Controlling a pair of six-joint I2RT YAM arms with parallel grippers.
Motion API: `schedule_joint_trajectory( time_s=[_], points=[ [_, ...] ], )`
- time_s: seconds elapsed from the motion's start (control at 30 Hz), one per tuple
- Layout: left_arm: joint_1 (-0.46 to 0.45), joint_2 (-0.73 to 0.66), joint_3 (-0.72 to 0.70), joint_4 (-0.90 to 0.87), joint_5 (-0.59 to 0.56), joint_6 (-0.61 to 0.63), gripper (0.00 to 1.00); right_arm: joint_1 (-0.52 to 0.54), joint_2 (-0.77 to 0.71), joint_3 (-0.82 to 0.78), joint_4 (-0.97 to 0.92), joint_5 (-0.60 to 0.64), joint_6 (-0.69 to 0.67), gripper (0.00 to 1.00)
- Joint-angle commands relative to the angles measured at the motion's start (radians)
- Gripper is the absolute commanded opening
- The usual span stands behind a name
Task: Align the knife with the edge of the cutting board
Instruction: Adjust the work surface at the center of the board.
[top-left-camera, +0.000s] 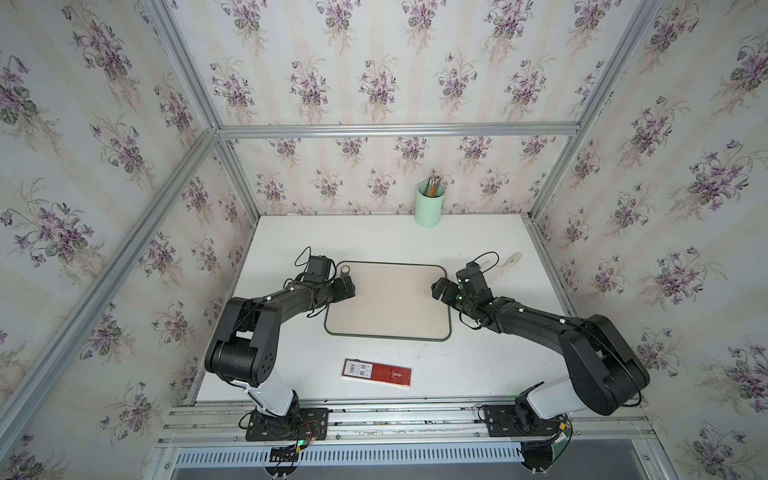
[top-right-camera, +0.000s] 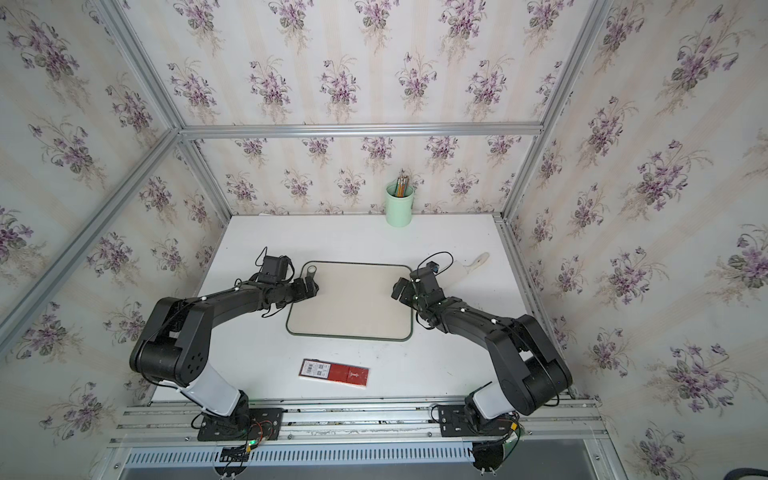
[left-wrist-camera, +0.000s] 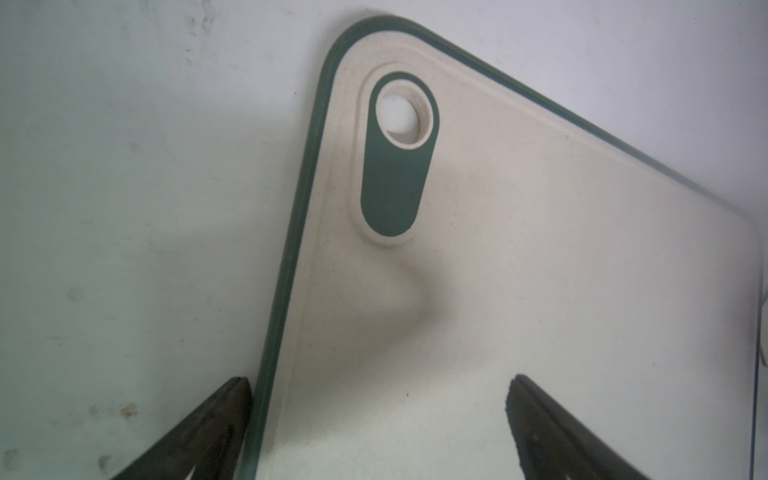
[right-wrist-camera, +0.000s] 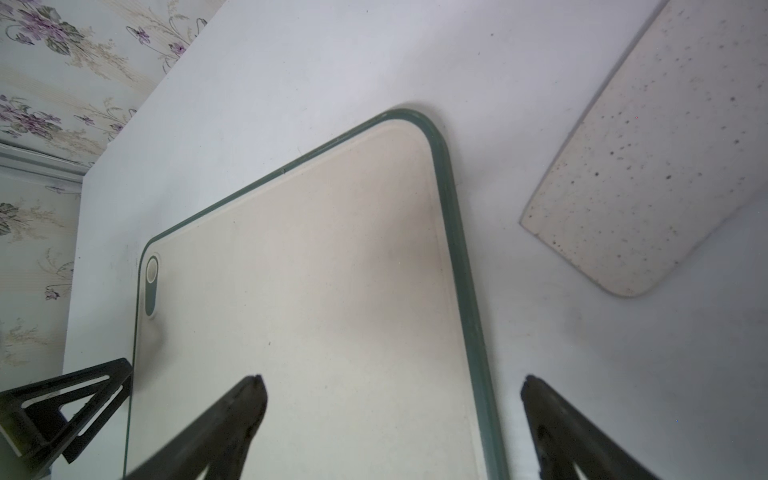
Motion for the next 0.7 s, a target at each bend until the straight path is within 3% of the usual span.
schedule_joint_trajectory(
  time_s=[0.0, 0.67],
  points=[
    [0.0, -0.003, -0.024, -0.119, 0.05, -0.023, 0.99, -0.008, 0.036, 0.02, -0.024, -0.012, -0.011, 1.0],
    [0.0, -0.1, -0.147, -0.085, 0.073, -0.043, 0.99, -0.02, 0.124, 0.067, -0.017, -0.066, -0.031, 1.0]
  ],
)
